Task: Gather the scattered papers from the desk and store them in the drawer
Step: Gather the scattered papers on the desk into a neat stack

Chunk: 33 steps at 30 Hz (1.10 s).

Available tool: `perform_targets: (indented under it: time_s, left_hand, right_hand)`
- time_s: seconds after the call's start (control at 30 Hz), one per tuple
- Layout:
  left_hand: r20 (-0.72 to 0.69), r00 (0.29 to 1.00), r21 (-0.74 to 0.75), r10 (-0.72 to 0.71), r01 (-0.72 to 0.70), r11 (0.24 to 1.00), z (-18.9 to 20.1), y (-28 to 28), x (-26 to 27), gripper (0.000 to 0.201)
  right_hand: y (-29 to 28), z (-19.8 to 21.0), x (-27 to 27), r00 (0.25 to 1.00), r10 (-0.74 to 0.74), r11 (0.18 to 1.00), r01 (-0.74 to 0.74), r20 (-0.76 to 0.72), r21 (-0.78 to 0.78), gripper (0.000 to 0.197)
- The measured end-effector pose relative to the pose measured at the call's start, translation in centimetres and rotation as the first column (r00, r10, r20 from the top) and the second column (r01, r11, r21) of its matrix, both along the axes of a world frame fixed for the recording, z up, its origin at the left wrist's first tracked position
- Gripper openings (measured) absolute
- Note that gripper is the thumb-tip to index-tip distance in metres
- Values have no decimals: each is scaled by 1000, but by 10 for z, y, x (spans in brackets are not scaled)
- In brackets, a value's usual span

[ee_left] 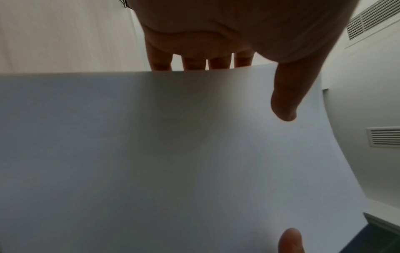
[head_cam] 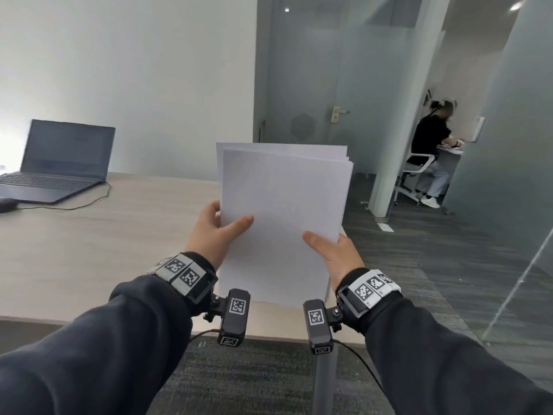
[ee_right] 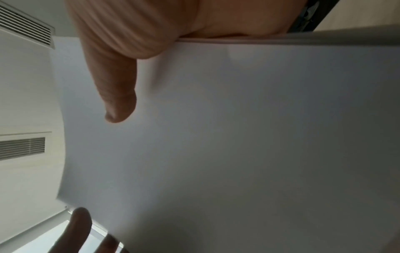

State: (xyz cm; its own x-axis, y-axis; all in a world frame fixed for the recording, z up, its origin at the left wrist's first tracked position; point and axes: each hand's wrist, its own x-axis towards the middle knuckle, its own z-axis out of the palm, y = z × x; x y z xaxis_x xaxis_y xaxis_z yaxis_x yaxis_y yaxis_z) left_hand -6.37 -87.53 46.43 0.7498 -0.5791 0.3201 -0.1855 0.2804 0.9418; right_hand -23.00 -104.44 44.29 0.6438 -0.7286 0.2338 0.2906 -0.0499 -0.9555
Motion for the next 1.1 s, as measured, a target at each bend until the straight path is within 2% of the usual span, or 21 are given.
perform_targets:
  time_s: [0.13,0.3,0.4,0.47,0.67,0.73,0.83,0.9,1.0,1.1]
  left_hand:
    - [38,998,50,-49,47,998,-5,3,-6,56]
    - [53,998,8,-23,23,1000,4,2,-6,47]
    - [35,999,25,-25,25,999,-5,5,-6,47]
    - [3,1000,31,-29,29,999,-10,5,-7,46]
    - [-26,999,59,-20,22,998,-6,3,-7,46]
    - [-19,999,67,-27,28,997,-4,3,-7,50]
    - [-26,999,59,-32,34,998,-3,3,-6,45]
    - [-25,999,57,-34,36,998,-2,4,-6,43]
    - [-23,999,59,-39,40,997,-3,4,-5,43]
    - [-30,998,54,-51,53,997,-3,4,-5,42]
  right_hand:
    - [5,-8,0,999,-32,999,33,-41,24,12]
    - [4,2,-2,999,-52,996,52,-10,68,1]
    - [7,-4,-8,999,-37,999,37,-27,-12,16]
    - [12,-3,-11,1000,-20,1000,20,-16,-16,18]
    - [10,46,-8,989,-107,986,119,102,-120,20]
    - [7,68,-6,976,-156,958,187,155,-216,28]
    - [4,95,-6,952,-201,896,273,230,-350,57]
    - [3,106,-8,952,-219,839,296,216,-456,72]
    - [7,116,-13,953,-247,728,301,174,-616,63]
    - [9,114,-13,939,-290,693,340,186,-636,39]
